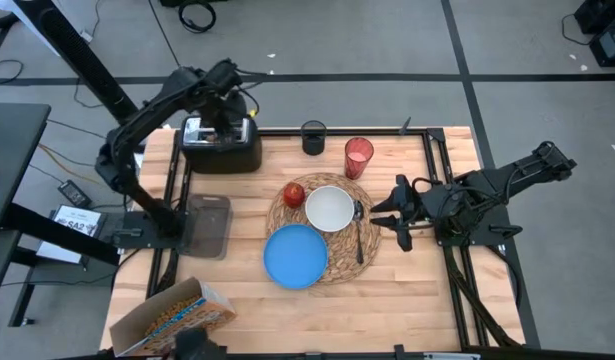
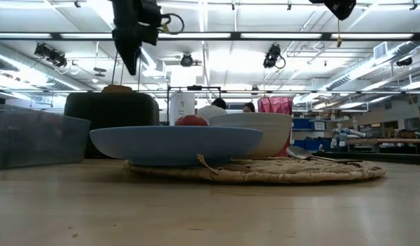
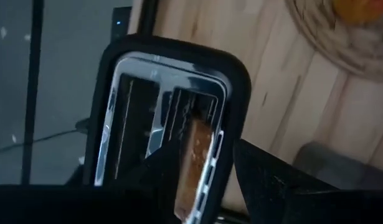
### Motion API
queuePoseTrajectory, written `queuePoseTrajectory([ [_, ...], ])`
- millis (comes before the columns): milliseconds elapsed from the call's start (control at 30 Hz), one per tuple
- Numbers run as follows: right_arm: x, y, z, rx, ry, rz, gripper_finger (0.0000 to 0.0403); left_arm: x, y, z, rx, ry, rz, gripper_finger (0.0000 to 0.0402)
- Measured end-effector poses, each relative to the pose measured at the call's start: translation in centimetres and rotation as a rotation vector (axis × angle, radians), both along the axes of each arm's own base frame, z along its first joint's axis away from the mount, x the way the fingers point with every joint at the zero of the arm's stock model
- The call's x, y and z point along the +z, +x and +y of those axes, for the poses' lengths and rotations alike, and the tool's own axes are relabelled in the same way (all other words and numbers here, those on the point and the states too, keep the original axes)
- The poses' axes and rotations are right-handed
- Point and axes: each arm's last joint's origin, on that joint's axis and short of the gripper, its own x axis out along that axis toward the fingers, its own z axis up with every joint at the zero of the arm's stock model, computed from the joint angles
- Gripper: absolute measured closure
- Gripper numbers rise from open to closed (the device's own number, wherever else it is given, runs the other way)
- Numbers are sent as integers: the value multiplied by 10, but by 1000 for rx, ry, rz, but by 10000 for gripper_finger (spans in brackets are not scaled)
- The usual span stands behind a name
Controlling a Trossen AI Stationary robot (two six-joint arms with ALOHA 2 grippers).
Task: Arrange a breakfast setting
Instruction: Put the toasted bread from the toaster oven on the blue plate
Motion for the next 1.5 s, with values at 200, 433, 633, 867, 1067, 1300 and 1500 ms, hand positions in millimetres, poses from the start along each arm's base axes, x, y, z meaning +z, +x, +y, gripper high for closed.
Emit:
queuePoseTrajectory([
  [200, 0, 0, 1, -5, 22, -1, 261, -19, -1, 18, -7, -61, 89, 244],
  [433, 0, -2, 5, 2, 37, -3, 261, -30, -6, 30, 7, -108, 149, 244],
  [633, 0, -2, 5, 0, 42, -4, 261, -35, -7, 29, 10, -146, 165, 244],
  [867, 0, -2, 4, -9, 32, -6, 261, -34, -6, 27, 14, -124, 205, 248],
  [1067, 0, -1, 4, -18, 28, -8, 261, -36, -11, 33, 26, -139, 200, 278],
  [1300, 0, -1, 4, -17, 26, -8, 261, -36, -8, 29, 65, -166, 180, 311],
  [1500, 0, -1, 4, -12, 17, -7, 261, -42, -4, 28, 75, -153, 179, 292],
])
